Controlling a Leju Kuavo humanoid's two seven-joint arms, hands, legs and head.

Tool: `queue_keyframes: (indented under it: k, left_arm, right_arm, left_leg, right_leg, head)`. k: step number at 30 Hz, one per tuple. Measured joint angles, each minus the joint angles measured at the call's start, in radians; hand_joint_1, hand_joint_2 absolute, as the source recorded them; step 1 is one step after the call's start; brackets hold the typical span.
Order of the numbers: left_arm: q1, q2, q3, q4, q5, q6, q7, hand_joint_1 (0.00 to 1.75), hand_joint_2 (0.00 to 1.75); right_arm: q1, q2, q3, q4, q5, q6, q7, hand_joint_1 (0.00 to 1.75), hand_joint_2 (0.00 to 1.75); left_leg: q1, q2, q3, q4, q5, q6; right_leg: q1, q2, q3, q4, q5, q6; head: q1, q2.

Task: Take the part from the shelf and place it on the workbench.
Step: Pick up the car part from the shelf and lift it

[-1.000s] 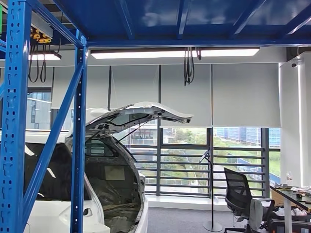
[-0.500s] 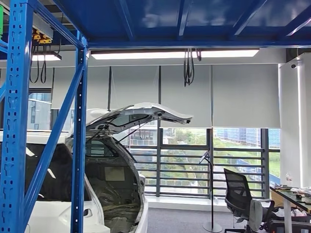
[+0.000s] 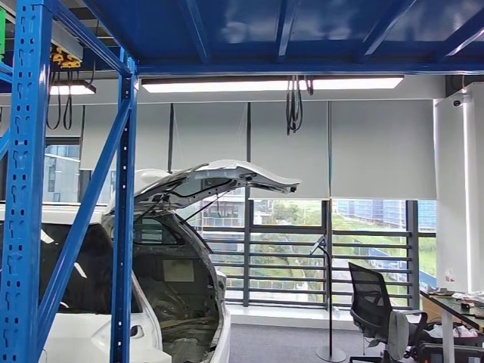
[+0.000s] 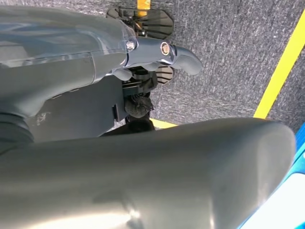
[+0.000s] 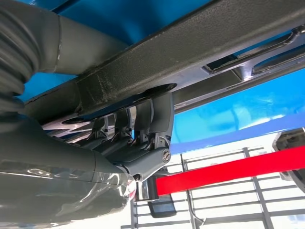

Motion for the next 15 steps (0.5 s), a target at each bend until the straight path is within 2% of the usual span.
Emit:
queue_keyframes:
  k: [15]
  left_arm:
    - [0.000,0.000,-0.011,0.000,0.012,0.021,0.009,0.00,1.75]
  right_arm:
    - [0.003,-0.001,-0.001,-0.003,0.006,-0.003,-0.004,1.75,1.75]
  left_leg:
    - [0.000,0.000,0.000,0.000,0.000,0.000]
  right_leg:
    - [0.000,0.000,0.000,0.000,0.000,0.000]
  head:
    - [0.000,0.000]
